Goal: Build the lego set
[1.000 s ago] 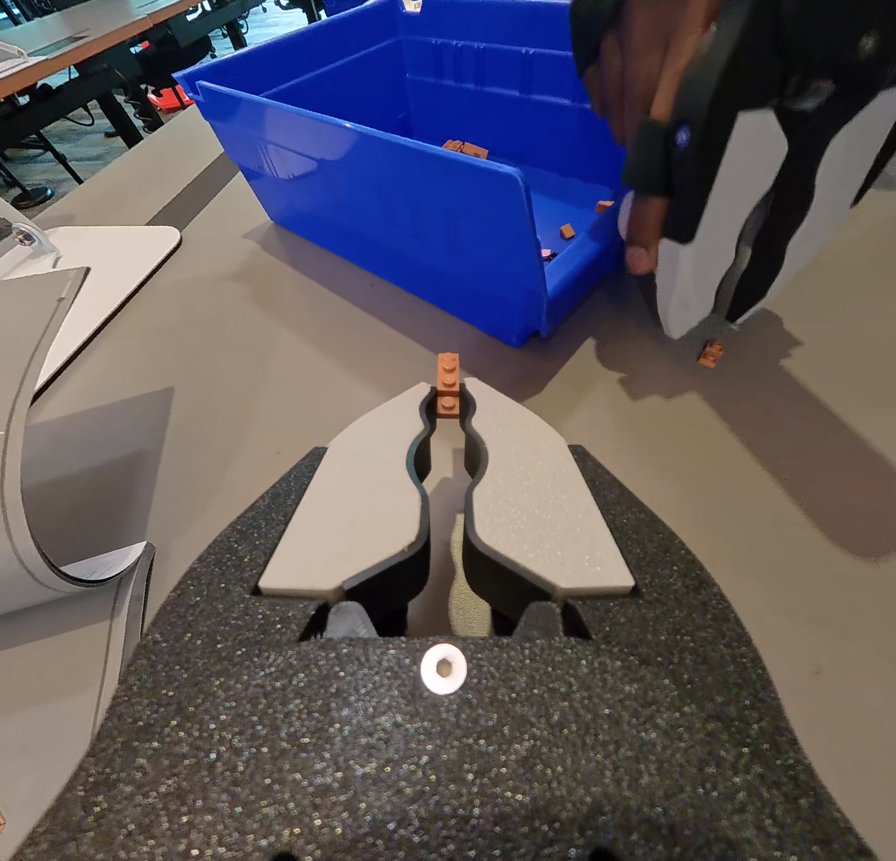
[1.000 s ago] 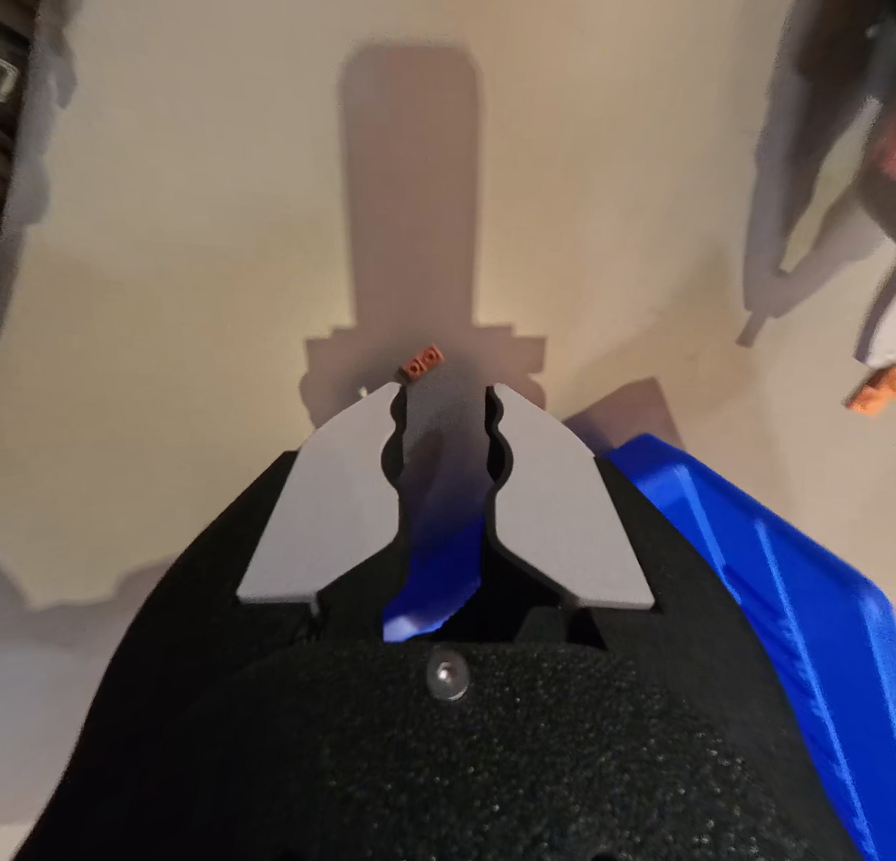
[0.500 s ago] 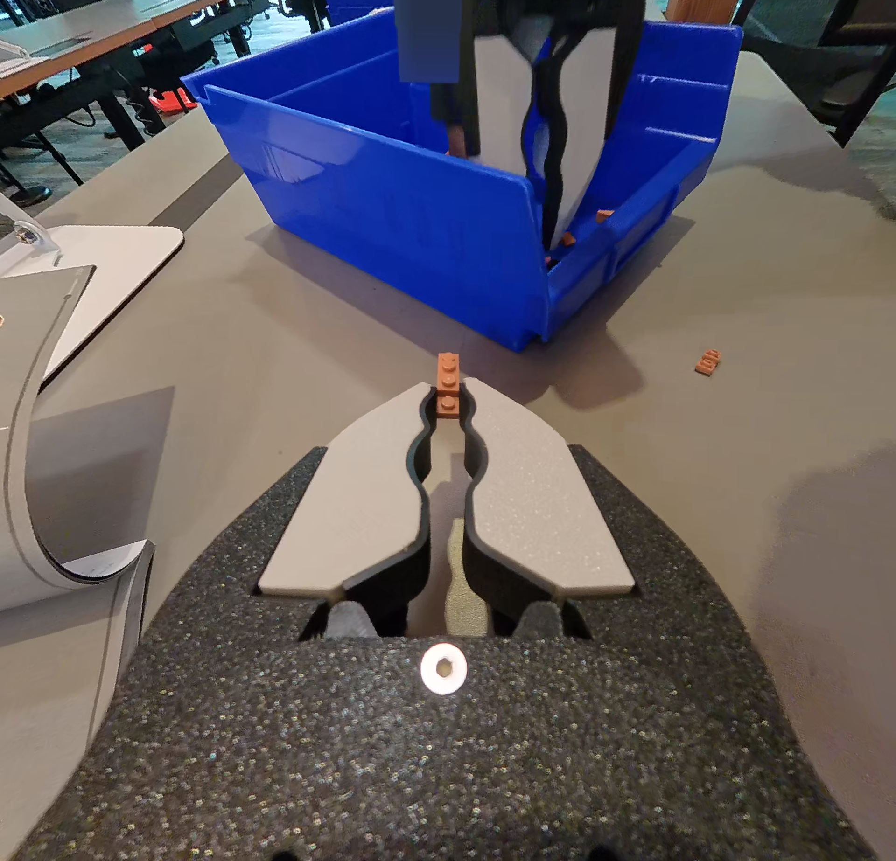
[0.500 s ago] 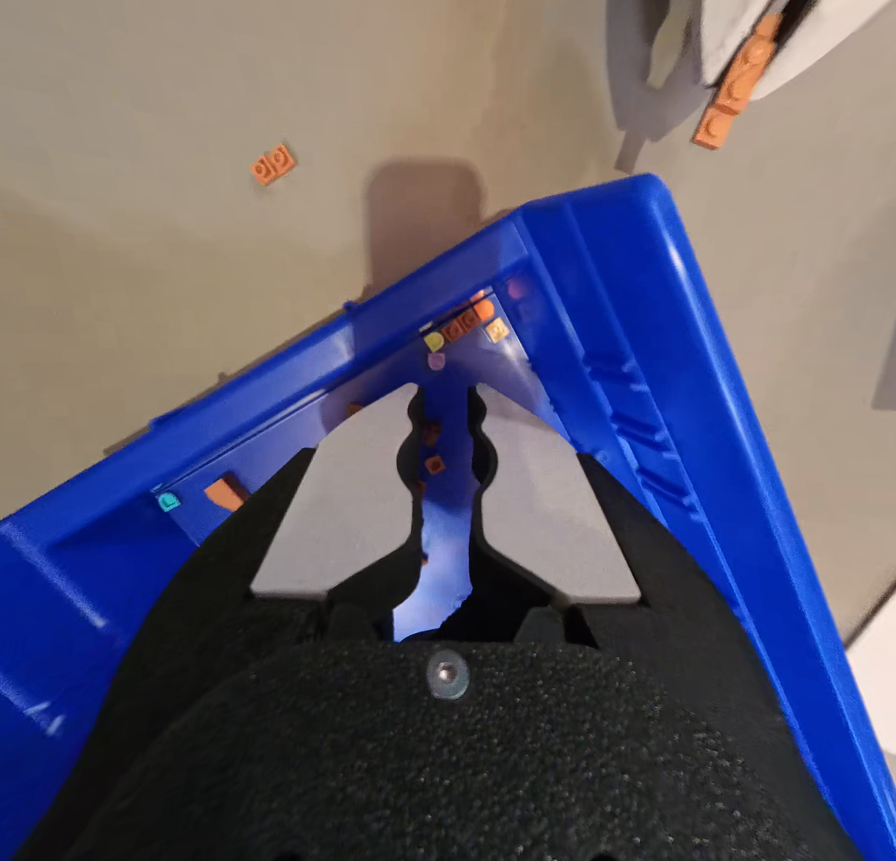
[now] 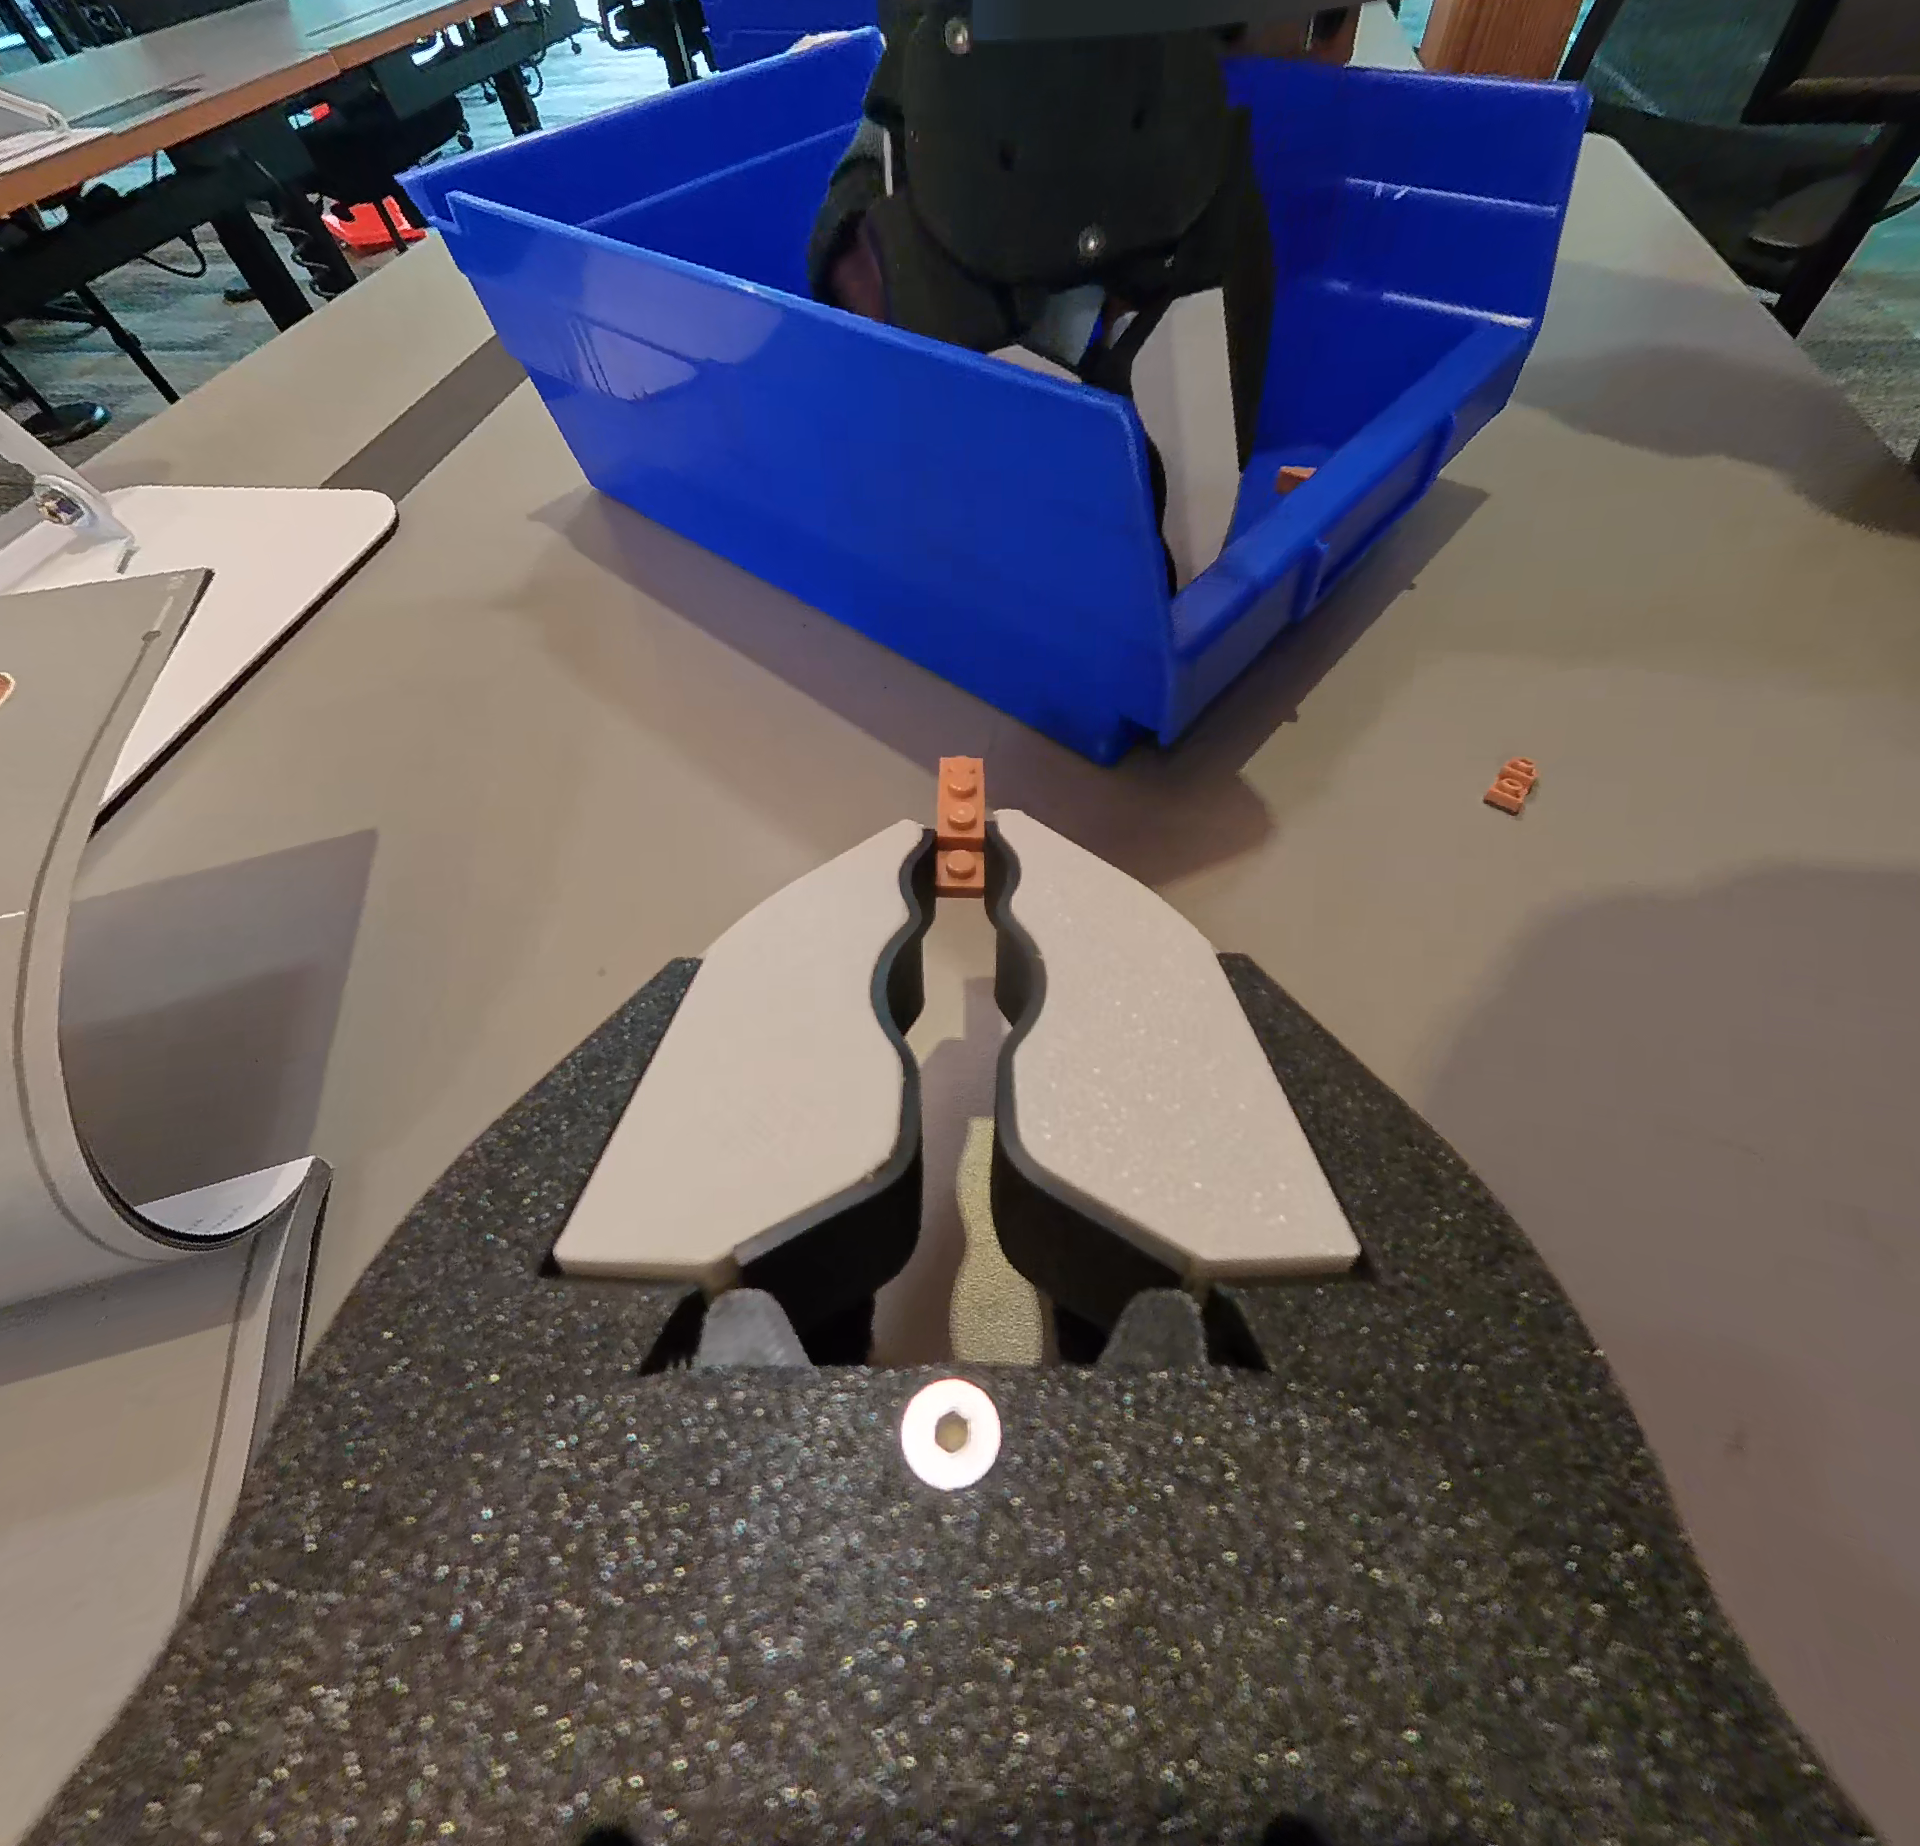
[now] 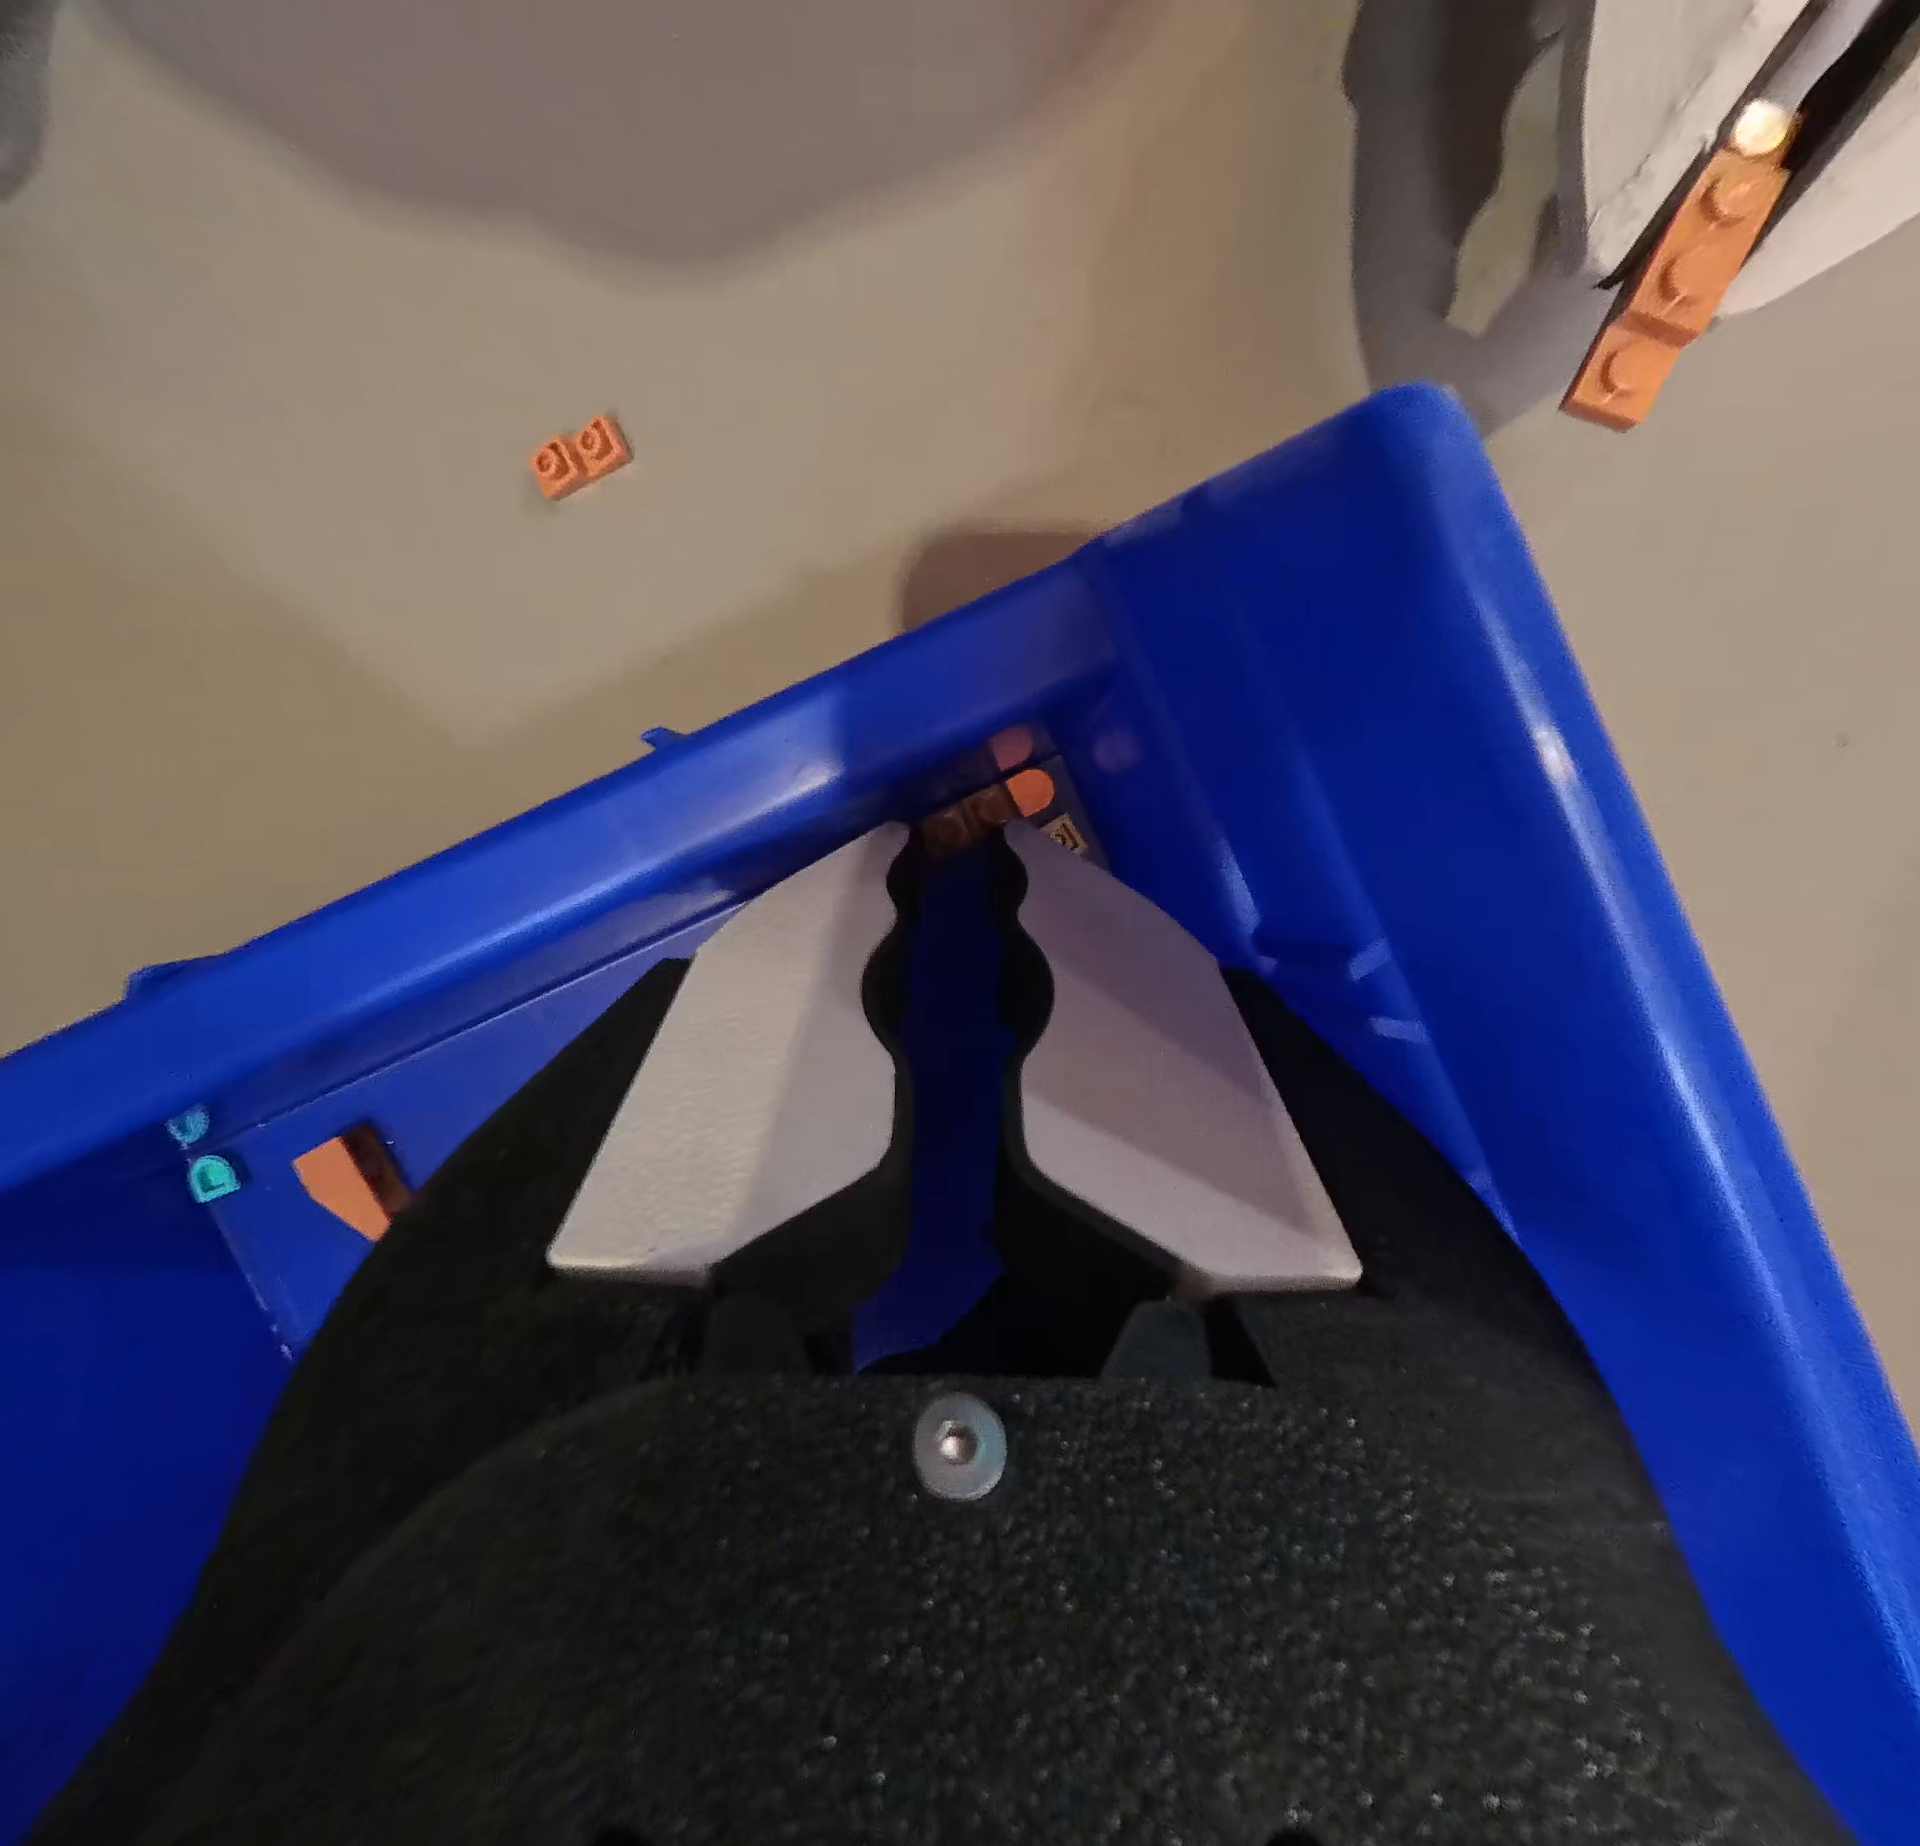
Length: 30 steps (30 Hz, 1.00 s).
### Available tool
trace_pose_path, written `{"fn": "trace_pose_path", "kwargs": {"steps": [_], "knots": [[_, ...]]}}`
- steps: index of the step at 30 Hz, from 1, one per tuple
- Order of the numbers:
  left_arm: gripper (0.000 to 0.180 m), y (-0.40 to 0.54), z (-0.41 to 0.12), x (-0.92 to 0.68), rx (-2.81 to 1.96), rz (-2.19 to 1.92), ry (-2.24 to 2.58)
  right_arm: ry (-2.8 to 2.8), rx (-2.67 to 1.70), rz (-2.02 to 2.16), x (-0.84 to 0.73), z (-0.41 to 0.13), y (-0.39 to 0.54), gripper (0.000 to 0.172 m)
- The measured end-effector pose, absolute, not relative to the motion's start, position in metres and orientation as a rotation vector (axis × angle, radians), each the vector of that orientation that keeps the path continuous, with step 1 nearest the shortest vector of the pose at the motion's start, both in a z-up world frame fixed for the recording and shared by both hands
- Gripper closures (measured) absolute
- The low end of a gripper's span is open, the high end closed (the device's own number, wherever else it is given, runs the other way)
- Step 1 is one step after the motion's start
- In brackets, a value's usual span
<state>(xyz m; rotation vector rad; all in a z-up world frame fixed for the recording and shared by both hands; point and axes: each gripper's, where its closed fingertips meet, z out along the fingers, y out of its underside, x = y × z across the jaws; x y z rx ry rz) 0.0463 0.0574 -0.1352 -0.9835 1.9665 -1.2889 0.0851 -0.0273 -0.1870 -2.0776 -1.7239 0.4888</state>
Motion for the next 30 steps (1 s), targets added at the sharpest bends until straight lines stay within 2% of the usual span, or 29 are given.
{"fn": "trace_pose_path", "kwargs": {"steps": [11,23,27,30], "knots": [[0.172,0.058,-0.135,0.046,-0.986,-1.289,1.966,-1.668,-2.135,0.410,0.097,-0.180,-0.023,0.161],[0.172,0.057,-0.137,0.047,-0.986,-1.271,1.970,-1.486,-2.349,0.454,0.091,-0.188,-0.025,0.150],[0.172,0.057,-0.137,0.047,-0.982,-1.265,1.970,-1.457,-2.376,0.408,0.091,-0.189,-0.022,0.154],[0.172,0.057,-0.138,0.047,-0.981,-1.257,1.973,-1.442,-2.395,0.332,0.093,-0.190,-0.017,0.165]]}}
